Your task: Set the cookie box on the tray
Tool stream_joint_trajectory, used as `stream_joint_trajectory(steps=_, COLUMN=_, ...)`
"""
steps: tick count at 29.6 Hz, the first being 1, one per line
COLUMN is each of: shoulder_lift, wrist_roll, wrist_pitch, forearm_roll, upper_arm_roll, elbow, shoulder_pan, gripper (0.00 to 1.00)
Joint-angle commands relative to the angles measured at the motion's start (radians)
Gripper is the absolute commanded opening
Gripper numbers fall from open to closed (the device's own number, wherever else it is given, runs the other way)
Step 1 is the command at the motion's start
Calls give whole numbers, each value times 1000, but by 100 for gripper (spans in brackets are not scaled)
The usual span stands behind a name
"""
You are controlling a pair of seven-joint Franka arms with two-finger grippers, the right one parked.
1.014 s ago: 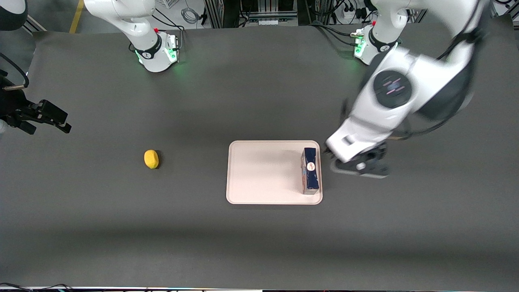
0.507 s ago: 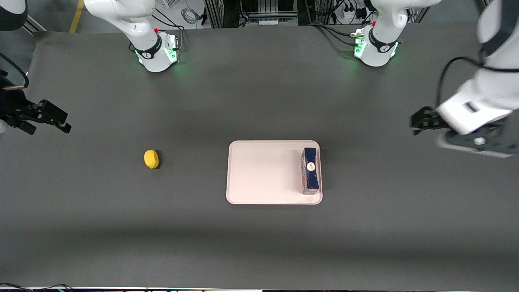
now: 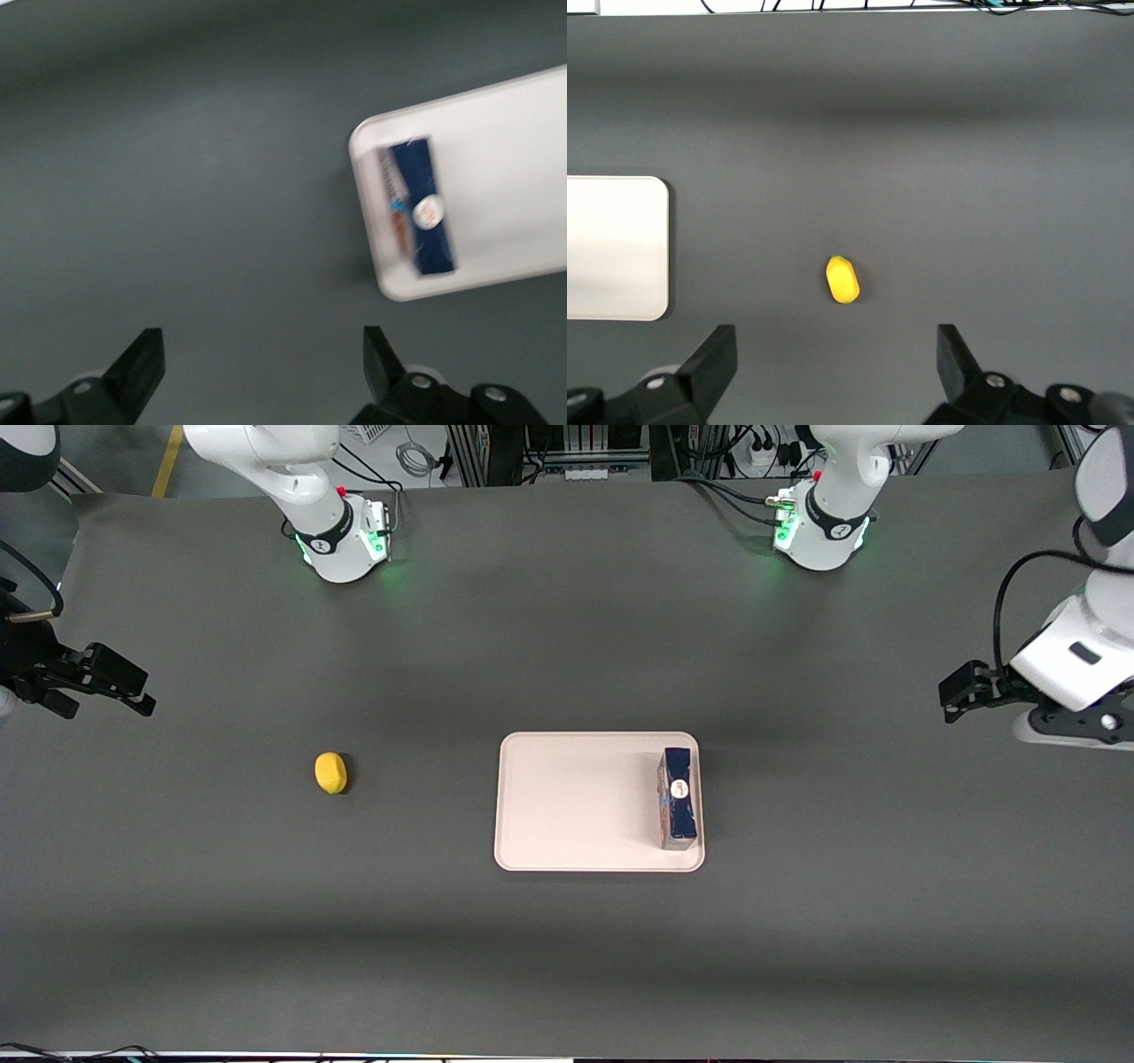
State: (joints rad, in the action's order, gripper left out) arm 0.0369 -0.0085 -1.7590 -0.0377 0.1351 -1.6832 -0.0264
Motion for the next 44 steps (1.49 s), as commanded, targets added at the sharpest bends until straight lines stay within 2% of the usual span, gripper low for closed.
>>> stream_joint_trajectory(steps=1, shoulder_lift=-38, wrist_roll=-24, wrist_pitch=-5, forearm_roll=41, upper_arm_roll=-2, elbow=-32, shoulder_pan=16, gripper=100)
stream_joint_trajectory(steps=10, shoulder_lift=-43, wrist_roll=-13, wrist_pitch=44, forearm_roll=42, upper_arm_roll=-5, elbow=-12, shoulder_pan=14, gripper=100)
stream_joint_trajectory(steps=44, shoulder_lift=-38, wrist_roll=-13, wrist_pitch=36, forearm_roll=27, upper_arm_roll=-8, elbow=-12, shoulder_pan=13, gripper=100)
